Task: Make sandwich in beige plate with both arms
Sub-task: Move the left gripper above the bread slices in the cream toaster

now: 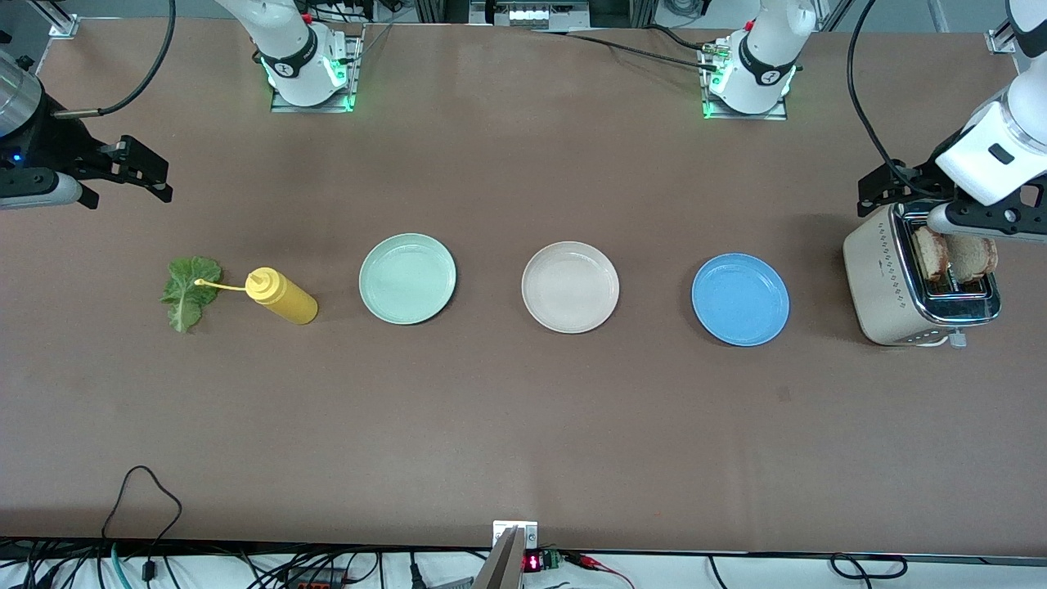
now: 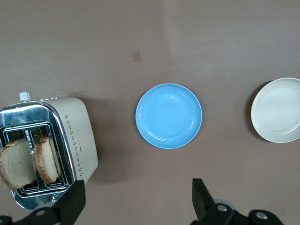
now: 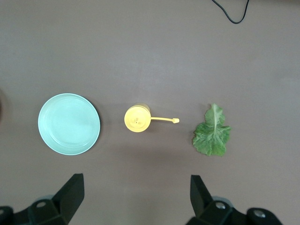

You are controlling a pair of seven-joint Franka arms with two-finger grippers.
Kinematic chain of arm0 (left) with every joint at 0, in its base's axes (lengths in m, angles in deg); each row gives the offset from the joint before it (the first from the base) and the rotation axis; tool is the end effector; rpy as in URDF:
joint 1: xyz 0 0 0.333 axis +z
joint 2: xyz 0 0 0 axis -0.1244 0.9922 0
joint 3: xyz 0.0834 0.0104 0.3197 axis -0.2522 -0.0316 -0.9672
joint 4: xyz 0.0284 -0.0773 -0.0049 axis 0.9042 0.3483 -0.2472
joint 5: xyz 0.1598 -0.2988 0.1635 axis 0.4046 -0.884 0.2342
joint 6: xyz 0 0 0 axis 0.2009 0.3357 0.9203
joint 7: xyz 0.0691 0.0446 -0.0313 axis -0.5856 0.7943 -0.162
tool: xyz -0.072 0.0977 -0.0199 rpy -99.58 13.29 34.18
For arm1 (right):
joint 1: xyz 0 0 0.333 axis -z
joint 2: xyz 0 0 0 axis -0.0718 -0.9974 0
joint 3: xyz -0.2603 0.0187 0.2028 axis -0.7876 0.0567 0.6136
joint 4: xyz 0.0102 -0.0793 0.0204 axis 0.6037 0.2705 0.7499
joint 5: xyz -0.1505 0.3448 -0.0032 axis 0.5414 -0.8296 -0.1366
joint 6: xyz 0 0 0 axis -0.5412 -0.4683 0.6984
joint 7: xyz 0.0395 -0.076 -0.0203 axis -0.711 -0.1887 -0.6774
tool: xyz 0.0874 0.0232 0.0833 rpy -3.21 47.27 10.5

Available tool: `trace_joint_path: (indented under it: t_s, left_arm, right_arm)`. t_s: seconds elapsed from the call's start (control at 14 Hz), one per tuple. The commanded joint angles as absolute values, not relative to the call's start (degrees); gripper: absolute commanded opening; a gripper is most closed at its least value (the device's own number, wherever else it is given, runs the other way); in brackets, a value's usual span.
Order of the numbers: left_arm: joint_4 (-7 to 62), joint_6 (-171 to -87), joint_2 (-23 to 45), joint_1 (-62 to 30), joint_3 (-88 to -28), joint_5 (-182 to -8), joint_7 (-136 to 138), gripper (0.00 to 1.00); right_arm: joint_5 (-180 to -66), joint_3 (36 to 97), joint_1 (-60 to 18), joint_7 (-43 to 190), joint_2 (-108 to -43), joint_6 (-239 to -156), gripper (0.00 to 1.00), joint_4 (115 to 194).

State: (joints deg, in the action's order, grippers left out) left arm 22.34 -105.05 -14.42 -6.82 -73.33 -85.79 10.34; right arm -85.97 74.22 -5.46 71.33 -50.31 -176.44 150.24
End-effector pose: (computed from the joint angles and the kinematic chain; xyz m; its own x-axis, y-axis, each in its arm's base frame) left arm 0.5394 -0.0267 0.5857 0.9945 -0.0963 -0.0422 -0.0963 -0.9953 0.0000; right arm 0.5329 0.0359 0.6140 0.9932 0.1114 0.0344 0.1113 -0.9938 0.0030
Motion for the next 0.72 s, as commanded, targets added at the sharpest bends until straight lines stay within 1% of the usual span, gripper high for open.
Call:
trace_joint_path:
  t_s: [0.0,0.64]
  left_arm:
    - [20.0,-103.2,-13.4,-7.1,-73.4,-84.9,11.3,1.0]
    - [20.0,-102.7,-13.0,-7.1,-73.4,-85.0,10.6,1.0]
  right_arm:
    - [-85.7,74.3,-5.4,71.3,-50.1,-176.4,1.0,150.3]
    - [-85.2,74.3,-5.4,71.3,-50.1,-176.6,1.0,150.8]
